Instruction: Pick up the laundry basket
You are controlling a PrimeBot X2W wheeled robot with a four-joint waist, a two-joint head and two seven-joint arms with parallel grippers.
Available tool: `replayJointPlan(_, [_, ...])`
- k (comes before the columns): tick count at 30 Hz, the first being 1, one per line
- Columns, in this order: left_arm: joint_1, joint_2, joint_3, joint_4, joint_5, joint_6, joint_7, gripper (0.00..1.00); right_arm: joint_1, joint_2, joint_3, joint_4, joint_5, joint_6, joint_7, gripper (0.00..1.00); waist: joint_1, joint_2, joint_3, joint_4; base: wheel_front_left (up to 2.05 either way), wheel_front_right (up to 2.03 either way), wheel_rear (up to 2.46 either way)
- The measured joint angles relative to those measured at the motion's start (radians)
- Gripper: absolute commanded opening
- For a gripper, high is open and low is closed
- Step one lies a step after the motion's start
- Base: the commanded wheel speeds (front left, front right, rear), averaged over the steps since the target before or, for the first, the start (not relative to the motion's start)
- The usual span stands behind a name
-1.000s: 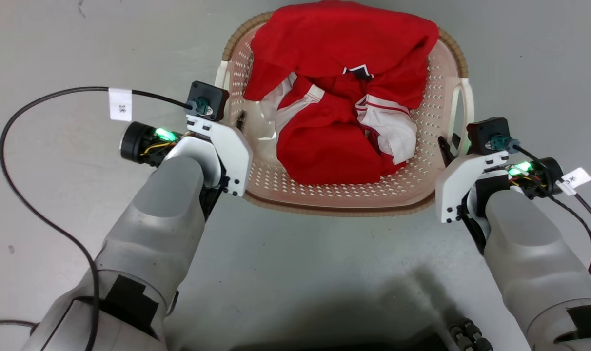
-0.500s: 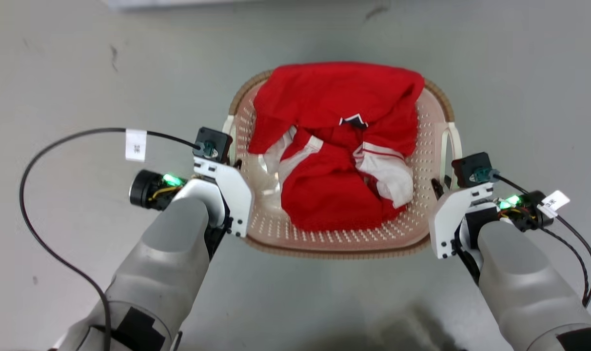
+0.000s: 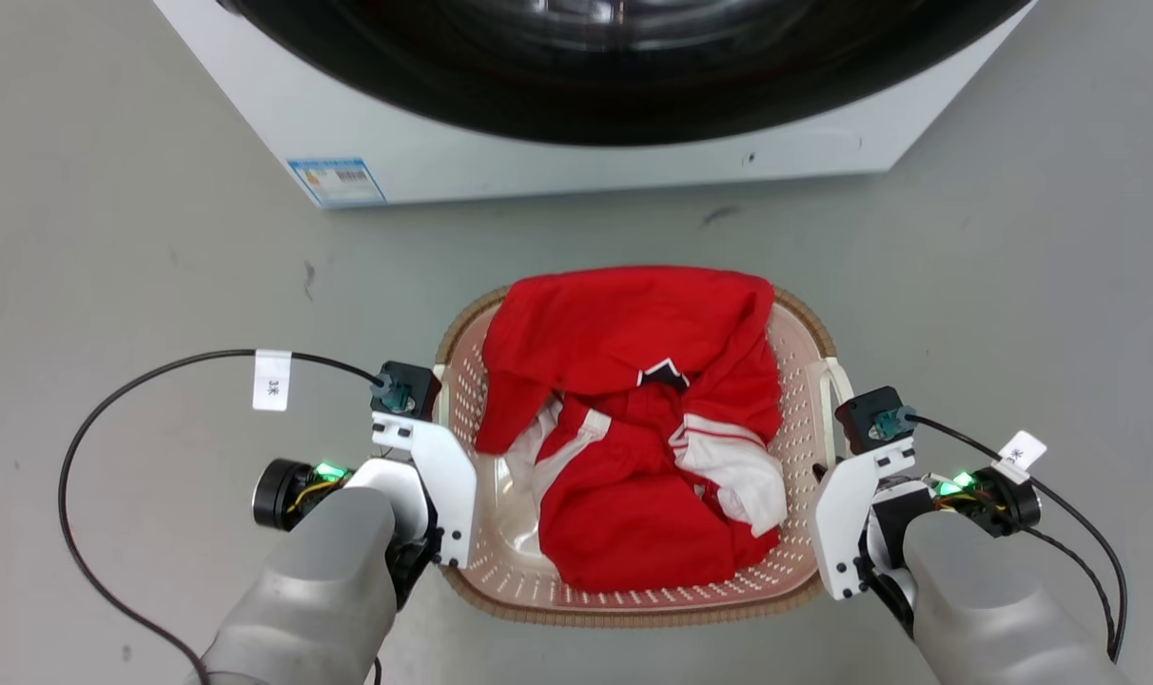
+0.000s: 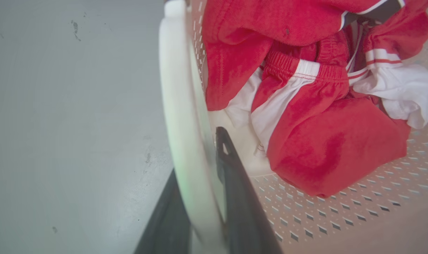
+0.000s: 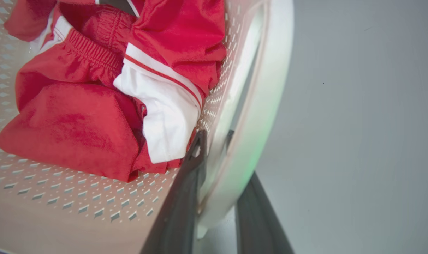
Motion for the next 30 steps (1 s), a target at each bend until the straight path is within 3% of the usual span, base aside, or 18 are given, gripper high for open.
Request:
replayJointPlan(20, [0.195,0.039,-0.117,-0.051,-0.202,0.002,0.175,0.0,0.124,-0.002,0.245,-0.012,0.229,0.0,0.174,0.0,-0.0003,0.0,-0.341,0.018,0.0,0.0,0.0])
replayJointPlan(30, [0.244,0.046,-0.162,-0.059,-0.267,0.002,0.202,0.0,0.161,-0.023,0.347,-0.038,0.334,0.0,0.218,0.0,-0.0002,0.0001,-0.44,0.015,0.0,0.0,0.0])
